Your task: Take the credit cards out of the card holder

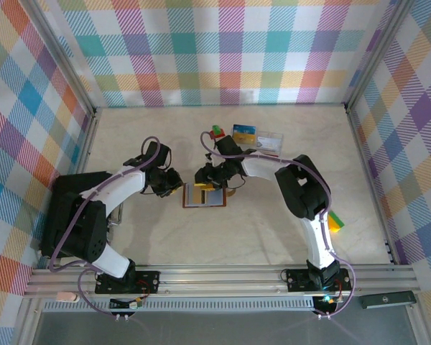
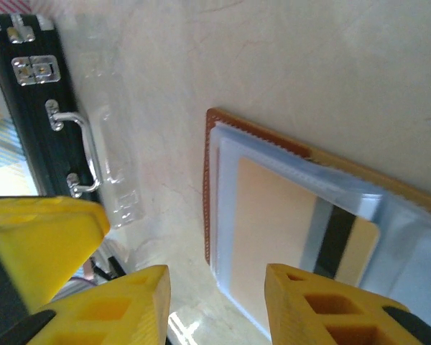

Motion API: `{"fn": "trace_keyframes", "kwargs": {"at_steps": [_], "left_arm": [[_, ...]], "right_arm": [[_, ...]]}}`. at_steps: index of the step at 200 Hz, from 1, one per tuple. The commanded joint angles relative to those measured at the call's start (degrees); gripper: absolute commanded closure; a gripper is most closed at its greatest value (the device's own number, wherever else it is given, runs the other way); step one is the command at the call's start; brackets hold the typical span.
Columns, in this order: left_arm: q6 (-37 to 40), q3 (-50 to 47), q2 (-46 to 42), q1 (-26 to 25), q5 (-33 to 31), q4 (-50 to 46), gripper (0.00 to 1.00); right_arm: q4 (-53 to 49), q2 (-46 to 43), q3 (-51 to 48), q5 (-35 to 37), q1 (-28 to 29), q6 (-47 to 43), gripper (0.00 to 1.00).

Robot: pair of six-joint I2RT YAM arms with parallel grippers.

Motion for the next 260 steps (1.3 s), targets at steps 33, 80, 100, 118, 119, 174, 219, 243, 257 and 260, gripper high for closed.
{"fn": "trace_keyframes", "kwargs": {"at_steps": [33, 80, 100, 118, 119, 174, 219, 243, 257, 260], "left_arm": [[1.7, 3.6, 5.8, -2.0, 4.1, 0.8, 0.85], [1.9, 4.1, 10.1, -2.0, 6.3, 2.9, 0.91], [2.0, 4.0, 11.0, -2.0, 5.5, 2.6, 0.94], [1.6, 3.1, 11.9, -2.0, 5.2, 2.8, 0.96], [1.6, 3.0, 12.0, -2.0, 5.1, 2.8, 0.96], [0.9, 1.5, 13.3, -2.0, 2.3, 0.8, 0.99], [0.7, 1.5, 13.8, -2.0, 1.7, 0.1, 0.99], [0.7, 1.7, 13.8, -2.0, 1.8, 0.0, 0.99], [0.7, 1.7, 13.9, -2.0, 1.9, 0.0, 0.99], [0.7, 1.6, 13.9, -2.0, 1.9, 0.0, 0.99]], "right_arm": [[-3.7, -5.0, -3.7, 9.6, 0.1, -0.5, 0.69], [-2.9, -4.8, -5.8, 9.9, -0.1, -0.3, 0.75], [-2.1, -4.0, -5.8, 8.4, -0.1, -0.1, 0.76], [-1.2, -3.4, -5.8, 7.1, -0.1, 0.0, 0.78], [-1.2, -3.4, -5.8, 7.1, -0.1, 0.0, 0.78], [-0.1, -2.0, -5.9, 5.3, -0.2, 0.0, 0.79], [-0.3, -1.8, -6.4, 5.9, -0.3, -0.2, 0.8], [0.4, -1.5, -6.8, 5.4, -0.3, -0.3, 0.82], [0.7, -1.4, -6.9, 4.8, -0.3, -0.4, 0.83], [0.7, -1.4, -7.0, 4.8, -0.3, -0.4, 0.83]]}}
